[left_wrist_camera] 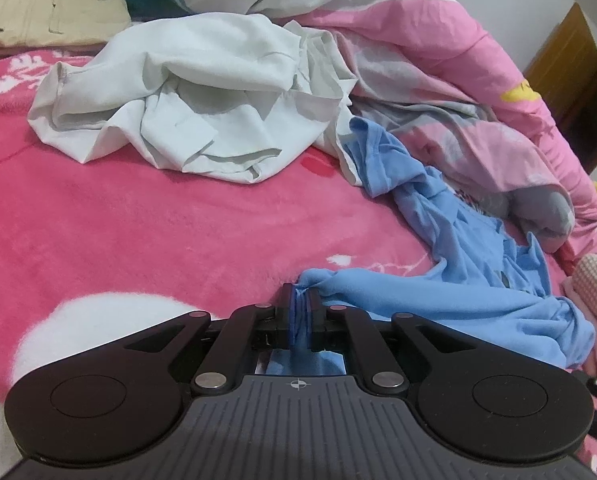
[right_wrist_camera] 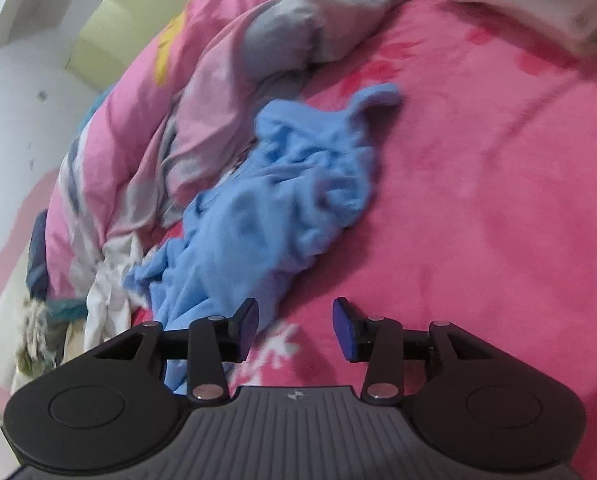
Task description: Fold clothes
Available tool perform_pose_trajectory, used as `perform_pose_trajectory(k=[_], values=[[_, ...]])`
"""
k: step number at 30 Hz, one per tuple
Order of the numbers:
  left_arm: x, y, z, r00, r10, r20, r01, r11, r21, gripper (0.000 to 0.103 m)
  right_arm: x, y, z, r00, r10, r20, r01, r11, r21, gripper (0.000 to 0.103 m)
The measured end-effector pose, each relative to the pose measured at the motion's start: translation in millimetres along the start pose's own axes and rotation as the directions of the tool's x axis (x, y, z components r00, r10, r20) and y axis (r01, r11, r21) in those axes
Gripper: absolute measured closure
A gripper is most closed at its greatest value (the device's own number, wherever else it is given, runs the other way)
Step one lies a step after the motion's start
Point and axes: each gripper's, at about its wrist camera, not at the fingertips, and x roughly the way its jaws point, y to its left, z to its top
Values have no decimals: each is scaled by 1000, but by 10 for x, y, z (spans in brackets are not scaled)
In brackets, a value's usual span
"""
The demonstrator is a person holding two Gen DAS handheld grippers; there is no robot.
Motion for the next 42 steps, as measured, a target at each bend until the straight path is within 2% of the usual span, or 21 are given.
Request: perform_pose_trajectory(k=[3, 6, 8, 9, 15, 18, 22, 24, 26, 27, 28, 29, 30, 32, 34, 36, 39, 42], values=[[5, -10, -7, 1000, 3, 6, -3, 1000, 8, 98, 104, 187, -53, 999, 23, -36, -26, 997, -68, 59], [5, -18, -15, 1000, 7, 11, -7, 1000, 18, 98, 218, 256, -27, 998, -56, -23, 54, 996, -68, 63], [9, -13, -14, 1000, 6, 11, -6, 1000, 17, 98, 255, 250, 61, 998, -51, -22, 51, 998, -23, 76], [9, -7, -13, 1000, 4, 11, -5, 1000, 14, 98, 250, 274, 112, 999, -49, -15, 48, 999, -23, 98], [11, 2, -11, 1000, 3, 13, -3, 1000, 6, 97, 143, 634, 503, 995, -16, 100, 25, 995, -96, 99], [10, 15, -7, 1000, -1, 12, 1, 1000, -2, 97, 170, 708, 755, 989, 10, 147, 2, 997, -79, 99], [13, 11, -6, 1000, 2, 14, -2, 1000, 5, 97, 472, 671, 1071, 985, 29, 168, -20, 998, -55, 99], [17, 11, -6, 1000, 3, 15, -3, 1000, 8, 97, 736, 627, 1207, 990, 38, 134, -29, 997, -71, 99], [21, 7, -6, 1000, 5, 16, -5, 1000, 10, 97, 1067, 585, 1311, 999, 7, 50, -1, 994, -107, 97], [22, 6, -6, 1000, 6, 16, -6, 1000, 10, 97, 1220, 542, 1338, 999, -52, 6, 52, 992, -113, 92], [23, 6, -5, 1000, 6, 16, -6, 1000, 11, 97, 1367, 486, 1355, 991, -121, -48, 115, 987, -113, 79], [22, 5, -6, 1000, 6, 16, -6, 1000, 11, 97, 1487, 423, 1364, 980, -173, -99, 162, 981, -108, 76], [22, 5, -7, 1000, 6, 17, -6, 1000, 11, 97, 1489, 354, 1351, 978, -174, -118, 165, 983, -86, 76], [22, 2, -9, 1000, 6, 17, -7, 1000, 10, 97, 1227, 265, 1298, 993, -102, -59, 100, 994, -32, 69], [22, -2, -9, 1000, 7, 17, -7, 1000, 11, 97, 966, 176, 1244, 999, -32, 3, 32, 999, 18, 60], [22, -2, -8, 1000, 7, 17, -7, 1000, 9, 97, 700, 102, 1163, 998, 45, 41, -48, 997, 62, 60], [22, 4, -7, 1000, 5, 17, -5, 1000, 2, 97, 516, 26, 985, 989, 144, -20, -140, 978, 155, 60], [25, 7, -8, 1000, 4, 18, -4, 1000, -2, 97, 558, 3, 713, 973, 198, -117, -166, 957, 238, 60]])
